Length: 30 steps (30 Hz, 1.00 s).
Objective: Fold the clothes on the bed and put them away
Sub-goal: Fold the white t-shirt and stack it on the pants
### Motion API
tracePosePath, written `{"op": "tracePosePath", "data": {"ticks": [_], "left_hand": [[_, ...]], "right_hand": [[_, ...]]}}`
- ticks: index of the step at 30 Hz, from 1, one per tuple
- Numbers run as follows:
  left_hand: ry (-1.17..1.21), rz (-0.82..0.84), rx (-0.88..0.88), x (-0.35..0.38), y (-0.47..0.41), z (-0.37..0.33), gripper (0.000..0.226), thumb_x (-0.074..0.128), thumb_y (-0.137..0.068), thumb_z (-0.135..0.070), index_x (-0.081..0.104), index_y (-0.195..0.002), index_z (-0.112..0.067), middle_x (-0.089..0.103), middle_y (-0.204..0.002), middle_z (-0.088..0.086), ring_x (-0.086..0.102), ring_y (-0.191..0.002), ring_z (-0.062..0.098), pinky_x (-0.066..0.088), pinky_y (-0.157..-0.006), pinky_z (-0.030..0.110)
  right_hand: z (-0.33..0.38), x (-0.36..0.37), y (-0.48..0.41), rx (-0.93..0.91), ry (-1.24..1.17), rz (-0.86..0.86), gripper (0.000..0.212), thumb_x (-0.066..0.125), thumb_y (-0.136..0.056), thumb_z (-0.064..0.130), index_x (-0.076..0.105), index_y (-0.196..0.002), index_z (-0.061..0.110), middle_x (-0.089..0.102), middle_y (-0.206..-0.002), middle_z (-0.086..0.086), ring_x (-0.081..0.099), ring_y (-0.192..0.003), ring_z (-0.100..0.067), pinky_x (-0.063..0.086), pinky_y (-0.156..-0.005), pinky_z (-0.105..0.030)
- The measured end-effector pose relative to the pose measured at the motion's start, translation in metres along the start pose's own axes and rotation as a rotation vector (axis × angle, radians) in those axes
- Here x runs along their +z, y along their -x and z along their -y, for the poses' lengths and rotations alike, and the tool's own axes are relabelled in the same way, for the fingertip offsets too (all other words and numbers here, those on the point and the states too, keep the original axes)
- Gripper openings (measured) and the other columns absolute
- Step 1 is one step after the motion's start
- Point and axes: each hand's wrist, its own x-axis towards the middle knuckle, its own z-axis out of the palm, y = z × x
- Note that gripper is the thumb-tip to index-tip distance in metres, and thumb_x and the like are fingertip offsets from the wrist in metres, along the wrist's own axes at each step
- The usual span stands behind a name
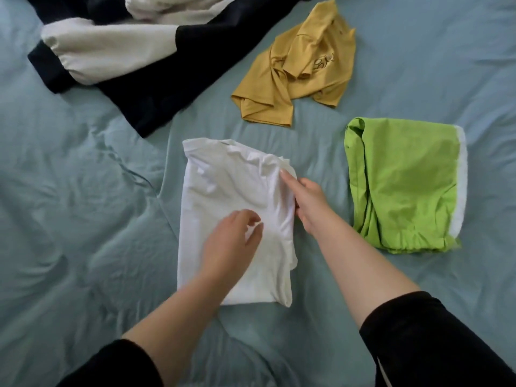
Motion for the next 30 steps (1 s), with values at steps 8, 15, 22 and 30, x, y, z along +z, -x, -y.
{"op": "tracePosePath", "data": {"ticks": [8, 15, 22, 30], "left_hand": [[-0.601, -0.012, 0.289, -0.063, -0.076, 0.049, 0.058, 0.039, -0.099, -0.045, 0.022, -0.152, -0.032, 0.013, -0.161, 0.001, 0.008, -0.148, 0.020, 0.007, -0.118, 0.036], [-0.693, -0.093, 0.275, -0.071, -0.082, 0.060, 0.060, 0.025, -0.096, -0.057, 0.015, -0.151, -0.037, 0.009, -0.162, 0.001, -0.003, -0.149, 0.019, -0.015, -0.116, 0.039], [-0.782, 0.018, 0.221, -0.049, -0.113, 0.063, 0.065, 0.004, -0.092, -0.069, -0.016, -0.148, -0.045, -0.022, -0.160, 0.001, -0.025, -0.145, 0.024, -0.018, -0.116, 0.045], [-0.783, -0.147, 0.259, -0.031, -0.078, 0.055, 0.064, 0.012, -0.099, -0.057, -0.012, -0.153, -0.031, -0.015, -0.161, 0.009, -0.016, -0.148, 0.029, -0.017, -0.114, 0.053]], "right_hand": [[0.002, 0.014, -0.004, -0.352, 0.085, -0.265, 0.014, 0.063, -0.087, 0.013, 0.056, -0.083, 0.024, 0.065, -0.079, 0.000, 0.058, -0.069, -0.011, 0.046, -0.065, -0.022], [0.002, 0.024, 0.007, -0.654, 0.422, -0.581, 0.031, 0.058, -0.090, 0.017, 0.055, -0.120, 0.008, 0.060, -0.114, -0.008, 0.056, -0.105, -0.022, 0.045, -0.093, -0.036], [-0.032, 0.031, -0.013, -0.805, 1.304, -0.113, 0.056, 0.024, -0.101, 0.045, 0.005, -0.153, 0.032, -0.003, -0.161, 0.010, -0.006, -0.148, -0.009, -0.016, -0.116, -0.036], [-0.050, 0.038, 0.009, -0.852, 1.288, -0.206, 0.059, 0.020, -0.100, 0.047, 0.011, -0.154, 0.025, 0.002, -0.160, 0.007, 0.001, -0.148, -0.010, -0.016, -0.116, -0.039]]}}
